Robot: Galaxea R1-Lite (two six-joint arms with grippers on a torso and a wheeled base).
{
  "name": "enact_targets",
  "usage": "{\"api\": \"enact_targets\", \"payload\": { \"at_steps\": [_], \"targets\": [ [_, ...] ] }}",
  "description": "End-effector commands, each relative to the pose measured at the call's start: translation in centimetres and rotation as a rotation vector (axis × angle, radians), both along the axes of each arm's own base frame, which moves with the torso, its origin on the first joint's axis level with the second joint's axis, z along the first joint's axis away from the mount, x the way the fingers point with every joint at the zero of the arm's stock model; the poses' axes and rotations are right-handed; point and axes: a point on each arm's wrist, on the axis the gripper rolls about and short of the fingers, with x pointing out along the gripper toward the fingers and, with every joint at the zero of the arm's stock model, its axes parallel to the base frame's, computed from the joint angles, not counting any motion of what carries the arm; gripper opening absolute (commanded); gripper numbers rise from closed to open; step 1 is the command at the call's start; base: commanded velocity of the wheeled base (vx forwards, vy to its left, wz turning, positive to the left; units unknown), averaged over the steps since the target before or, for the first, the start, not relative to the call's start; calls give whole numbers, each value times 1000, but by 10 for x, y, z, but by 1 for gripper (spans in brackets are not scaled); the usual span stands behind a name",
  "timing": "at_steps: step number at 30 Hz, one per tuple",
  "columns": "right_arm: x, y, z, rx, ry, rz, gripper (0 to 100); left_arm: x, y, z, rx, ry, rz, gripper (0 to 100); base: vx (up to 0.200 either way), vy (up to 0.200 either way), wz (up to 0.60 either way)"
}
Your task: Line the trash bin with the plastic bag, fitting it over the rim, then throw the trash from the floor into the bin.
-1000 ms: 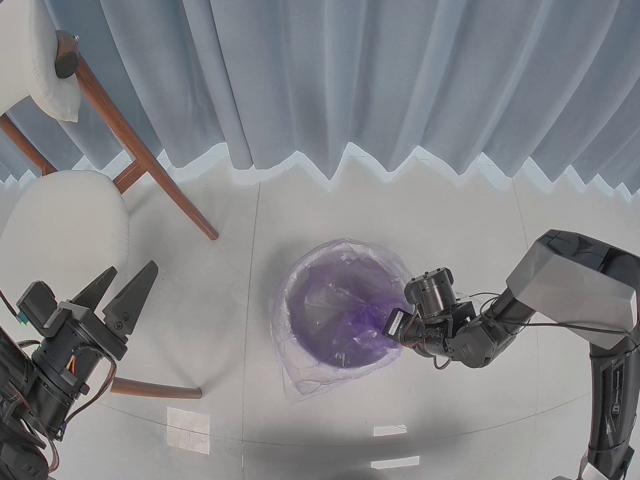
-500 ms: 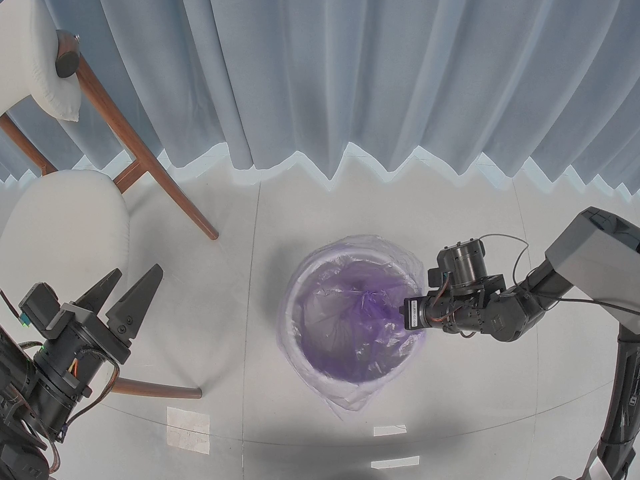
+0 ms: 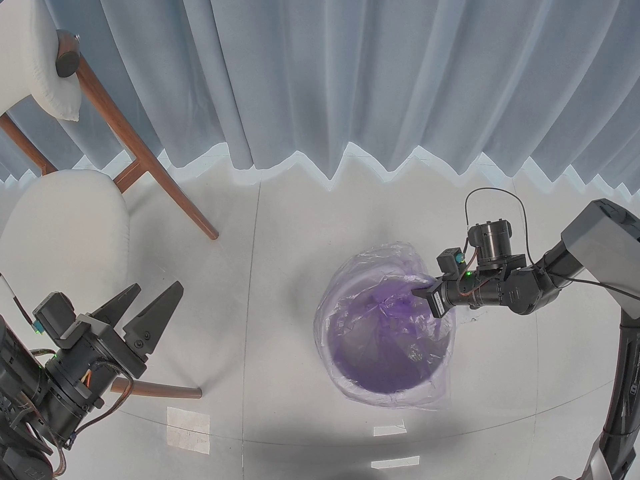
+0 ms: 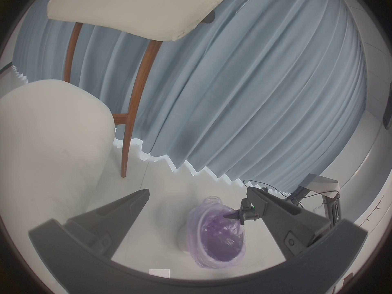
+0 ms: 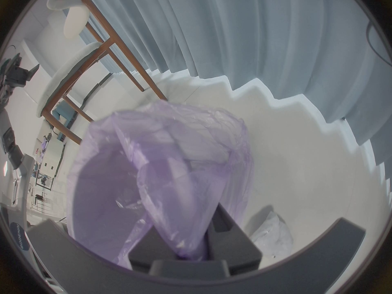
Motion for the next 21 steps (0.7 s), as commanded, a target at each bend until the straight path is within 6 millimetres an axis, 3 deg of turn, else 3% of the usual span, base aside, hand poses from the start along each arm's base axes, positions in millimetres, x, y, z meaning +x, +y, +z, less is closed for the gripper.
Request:
{"api": "enact_targets", "payload": {
  "at_steps": [1, 13, 20, 21],
  "targets": [
    [15, 10, -14, -5, 6, 28, 0, -1, -2, -6, 13, 32, -13, 100, 0, 0, 0],
    [36, 32, -26, 7, -28, 62, 0, -1, -2, -7, 6, 48, -14, 100, 0, 0, 0],
    [47, 36, -18, 40, -82, 83, 0, -1, -2, -9, 14, 59, -14, 100, 0, 0, 0],
    [47, 36, -18, 40, -82, 83, 100, -1, -2, -9, 14, 59, -14, 100, 0, 0, 0]
  ]
}}
